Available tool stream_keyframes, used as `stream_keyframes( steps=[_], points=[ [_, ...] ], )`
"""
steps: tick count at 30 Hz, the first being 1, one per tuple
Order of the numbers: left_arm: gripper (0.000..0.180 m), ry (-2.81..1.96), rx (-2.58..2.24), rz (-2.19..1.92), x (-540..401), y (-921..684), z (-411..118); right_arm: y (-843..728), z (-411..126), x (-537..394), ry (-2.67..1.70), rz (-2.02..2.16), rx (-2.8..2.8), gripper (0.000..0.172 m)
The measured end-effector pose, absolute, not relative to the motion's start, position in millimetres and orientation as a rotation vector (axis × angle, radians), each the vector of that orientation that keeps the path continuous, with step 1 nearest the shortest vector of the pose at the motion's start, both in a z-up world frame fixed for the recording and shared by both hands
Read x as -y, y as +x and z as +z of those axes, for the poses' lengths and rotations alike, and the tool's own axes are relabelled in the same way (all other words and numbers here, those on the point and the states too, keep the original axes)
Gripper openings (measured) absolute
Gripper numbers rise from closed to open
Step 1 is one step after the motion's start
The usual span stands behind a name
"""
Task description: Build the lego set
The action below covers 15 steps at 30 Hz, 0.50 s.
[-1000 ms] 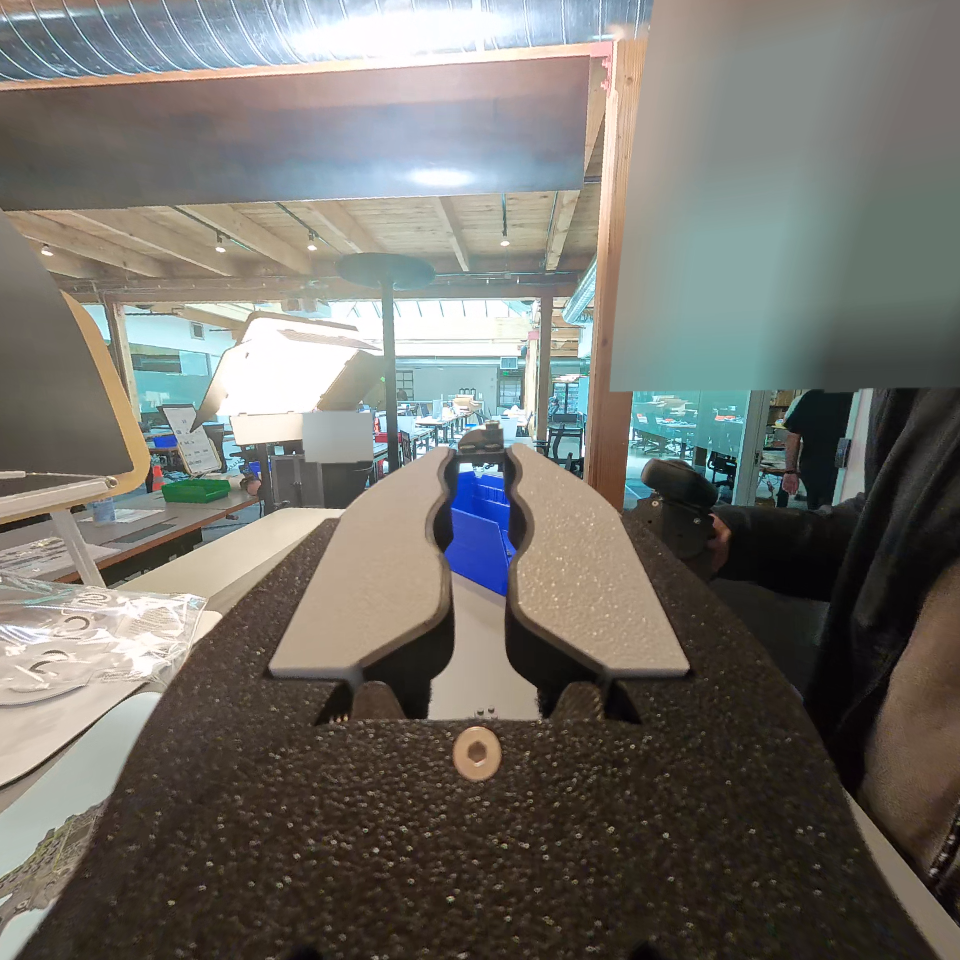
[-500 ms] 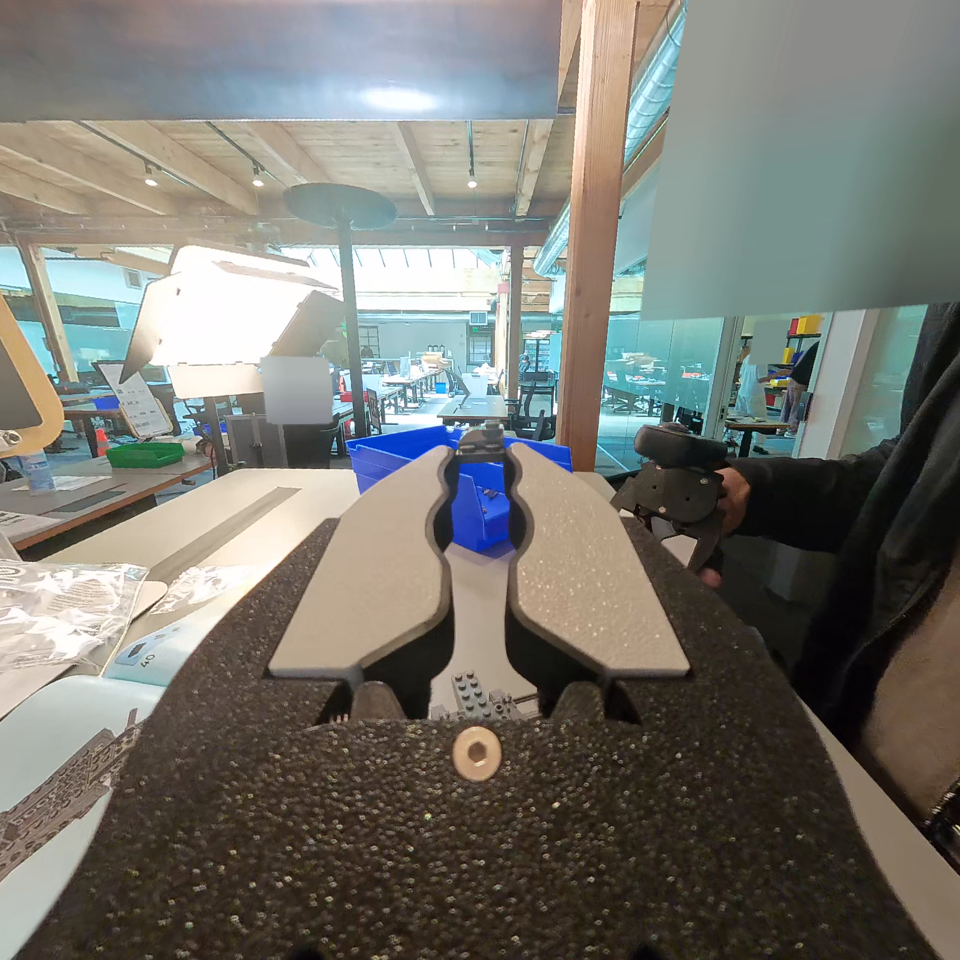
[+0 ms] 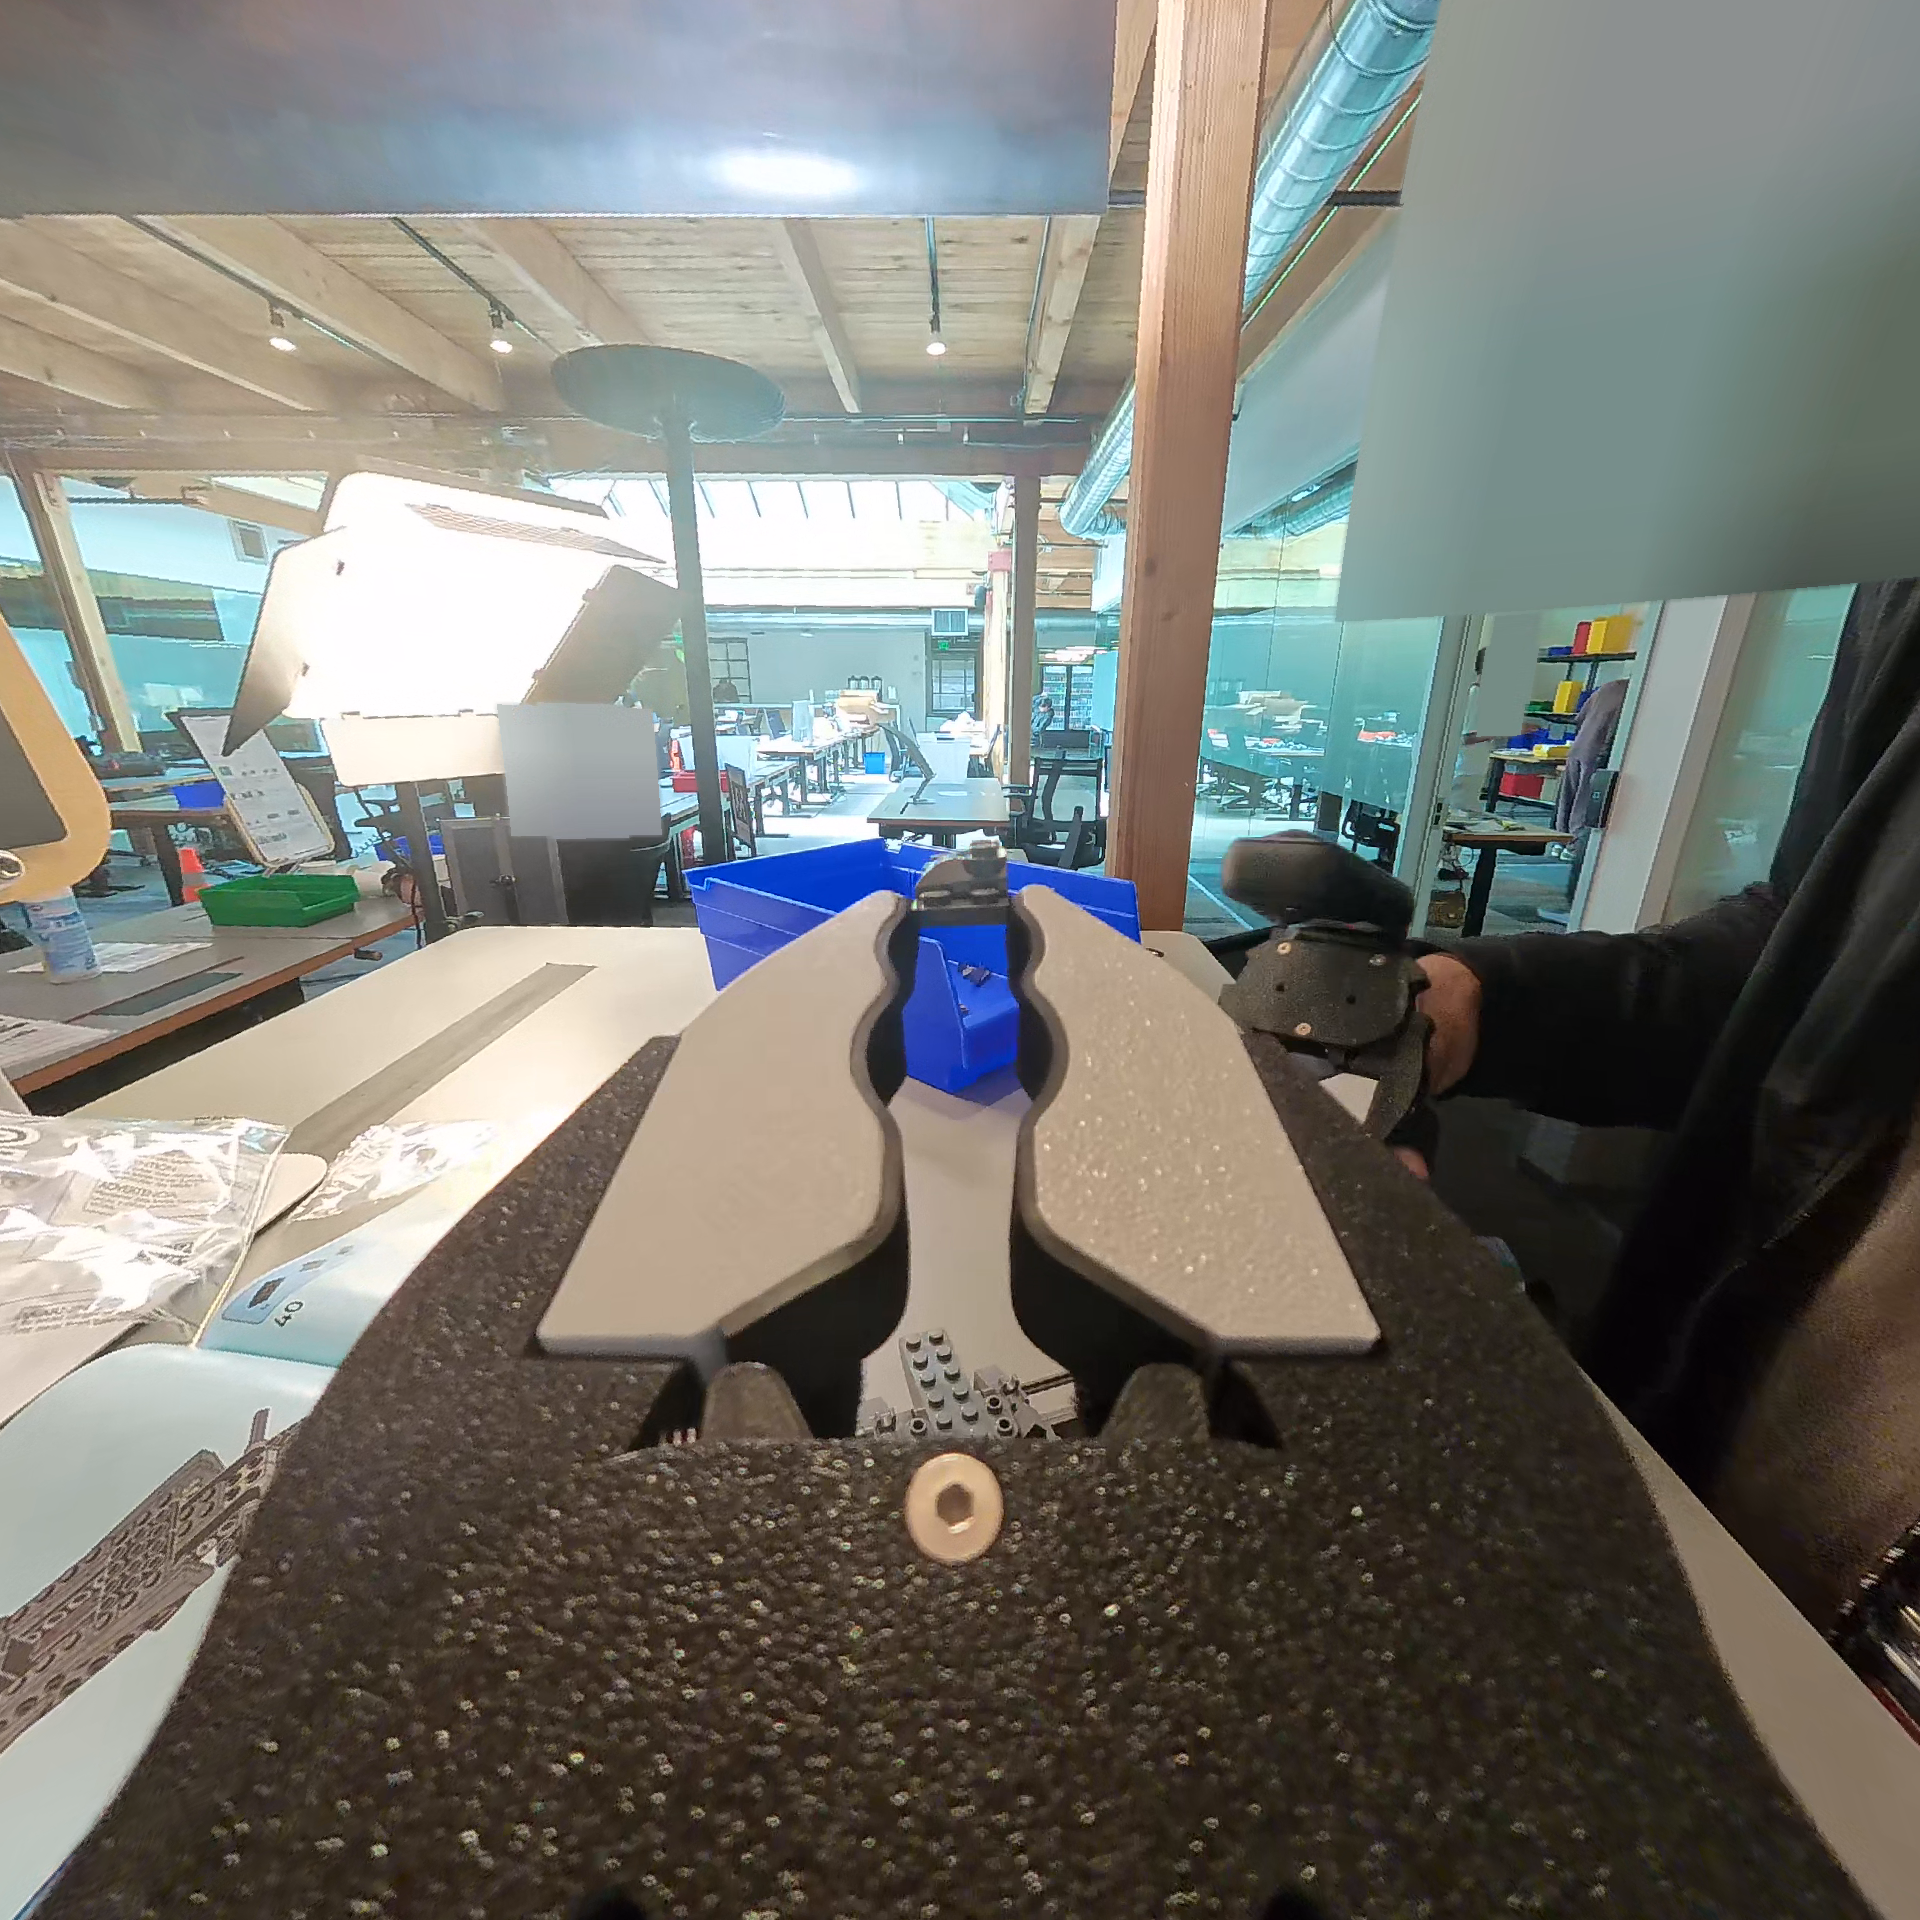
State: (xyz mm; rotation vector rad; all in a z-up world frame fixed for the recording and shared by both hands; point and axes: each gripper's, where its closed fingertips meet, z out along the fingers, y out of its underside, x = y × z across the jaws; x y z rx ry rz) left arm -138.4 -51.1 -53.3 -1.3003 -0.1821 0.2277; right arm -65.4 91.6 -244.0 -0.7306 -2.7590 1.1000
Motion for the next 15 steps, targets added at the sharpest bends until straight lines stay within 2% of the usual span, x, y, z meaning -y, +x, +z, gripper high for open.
stream_keyframes(
  steps=[2, 8, 10, 15],
  points=[
    [0.016, -1.300, 0.180, 0.225, 50.5, -138.1, -53.8, -58.7, -242.0, -73.3, -0.716, 1.183, 2.840, 0.010],
    [0.016, -1.315, 0.177, 0.225, 47.8, -138.0, -57.1, -68.2, -256.2, -50.1, -0.539, 1.020, 2.856, 0.013],
    [0.016, -1.323, 0.176, 0.226, 46.6, -138.0, -58.5, -70.9, -255.8, -47.7, -0.513, 0.987, 2.845, 0.026],
    [0.016, -1.326, 0.178, 0.228, 46.2, -138.9, -59.2, -103.4, -227.4, -26.7, -0.489, 1.054, 2.661, 0.045]
  ],
)
